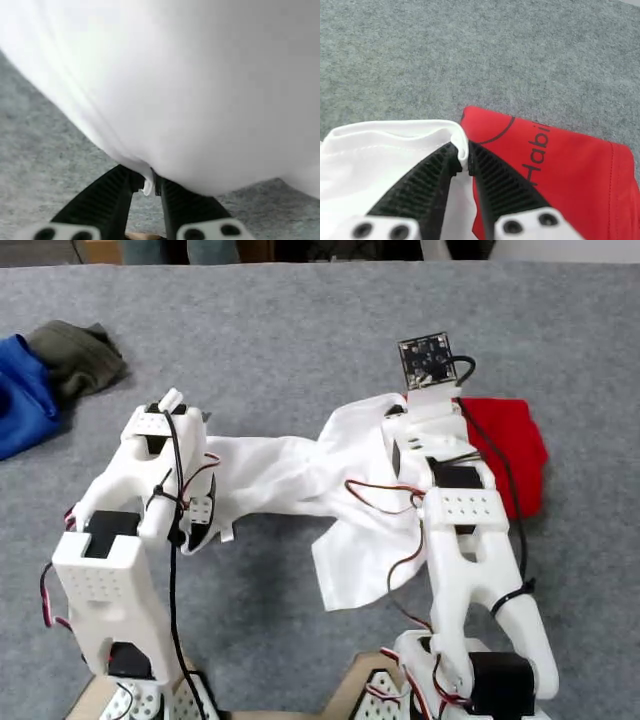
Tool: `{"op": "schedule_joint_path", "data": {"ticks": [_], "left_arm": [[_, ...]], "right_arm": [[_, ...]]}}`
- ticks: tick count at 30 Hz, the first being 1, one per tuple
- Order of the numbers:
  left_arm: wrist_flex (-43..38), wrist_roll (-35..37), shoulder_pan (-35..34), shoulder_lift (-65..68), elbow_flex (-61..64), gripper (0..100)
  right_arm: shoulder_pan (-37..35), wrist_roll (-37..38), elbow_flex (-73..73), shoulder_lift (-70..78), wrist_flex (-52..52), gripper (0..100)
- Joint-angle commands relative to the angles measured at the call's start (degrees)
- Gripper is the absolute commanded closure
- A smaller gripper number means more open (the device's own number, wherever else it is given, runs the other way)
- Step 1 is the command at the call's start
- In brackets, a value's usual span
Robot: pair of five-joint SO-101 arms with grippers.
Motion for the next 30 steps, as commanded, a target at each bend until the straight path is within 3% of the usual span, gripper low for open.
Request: {"op": "schedule_joint_path", "data": {"ticks": [1,5,12,16,22,30], "left_arm": [[-0.18,-0.7,-0.48,-4.57,-0.13,97],[3.6,-0.79,-2.68,-19.78,-1.45,97],[11.87,-2.99,-12.53,-45.45,-14.81,97],[18.11,-2.64,-15.6,-50.46,-28.44,97],[18.55,2.55,-20.35,-53.36,-44.88,97],[18.64,4.22,-23.43,-64.18,-53.41,97]], "right_arm": [[0.7,0.35,-2.86,-0.4,-0.88,98.5],[0.79,0.35,-4.62,-1.89,2.11,98.5],[-1.49,2.02,-16.57,-15.43,20.04,98.5],[-2.11,2.02,-26.59,-22.55,27.34,98.5],[-2.11,1.93,-44.18,-28.18,32.09,98.5],[-2.11,1.93,-73.8,-28.0,43.87,98.5]]}}
